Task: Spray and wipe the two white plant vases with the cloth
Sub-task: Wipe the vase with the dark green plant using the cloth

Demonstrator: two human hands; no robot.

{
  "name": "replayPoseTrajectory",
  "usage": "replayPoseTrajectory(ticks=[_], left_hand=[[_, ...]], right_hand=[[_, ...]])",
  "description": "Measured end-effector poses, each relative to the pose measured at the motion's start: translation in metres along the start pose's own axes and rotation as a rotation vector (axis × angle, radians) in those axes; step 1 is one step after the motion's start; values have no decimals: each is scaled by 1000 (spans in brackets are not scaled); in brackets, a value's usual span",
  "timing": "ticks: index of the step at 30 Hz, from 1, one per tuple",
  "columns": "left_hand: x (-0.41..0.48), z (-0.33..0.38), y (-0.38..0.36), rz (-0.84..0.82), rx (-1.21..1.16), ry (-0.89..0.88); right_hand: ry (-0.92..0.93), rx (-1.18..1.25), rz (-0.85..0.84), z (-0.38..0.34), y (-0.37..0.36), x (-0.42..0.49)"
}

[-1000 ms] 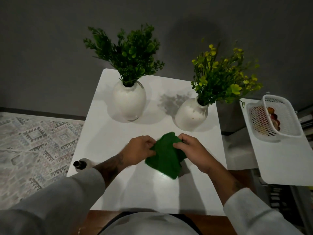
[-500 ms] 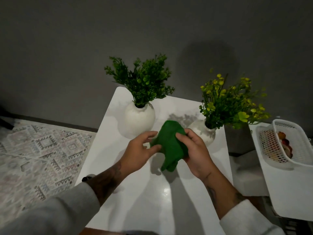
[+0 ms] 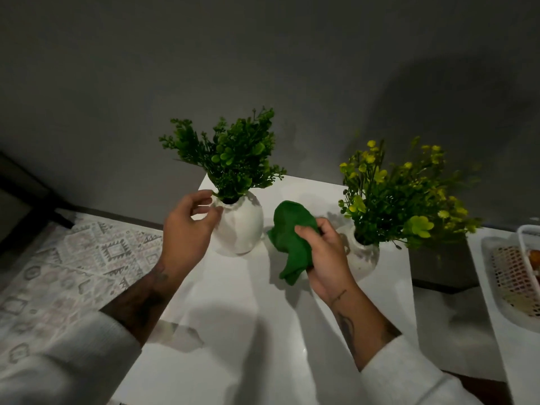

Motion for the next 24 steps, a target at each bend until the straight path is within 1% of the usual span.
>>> replayPoseTrajectory(ticks=[3, 5, 7, 8, 10, 13, 15, 18, 20, 22, 24], left_hand=[[3, 5, -4, 11, 90, -2], [-2, 13, -2, 53, 166, -49], [-12, 21, -6, 46, 193, -126], [-19, 22, -12, -2, 193, -156], [-36, 18, -32, -155, 188, -174], [-57, 6, -64, -359, 145, -92], [-65, -2, -79, -420, 8, 62], [-79, -22, -99, -467, -208, 475], [-93, -28, -115, -549, -351, 694], [-101, -23, -129, -610, -558, 828], [-103, -11, -138, -656, -774, 889]], right_hand=[[34, -33, 55, -2, 2, 7], [61, -63, 61, -6, 3, 10], [87, -85, 43, -12, 3, 11], [93, -78, 41, -14, 5, 12], [85, -31, 40, -15, 8, 13], [36, 32, 18, -13, 7, 12], [35, 17, 12, -13, 7, 9], [41, -1, -6, -13, 4, 5], [43, -15, -44, -11, 1, -1], [40, -30, -96, -7, -4, -8], [31, -38, -123, -4, -7, -13]])
Point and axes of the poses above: each hand's wrist, its own x-axis towards the middle knuckle, its own y-axis out of the back of the hand, z = x × y, the point moved 8 cm from there along x, towards the middle knuckle, and after that the axes turned 8 degrees about z, right-handed, at the moved point
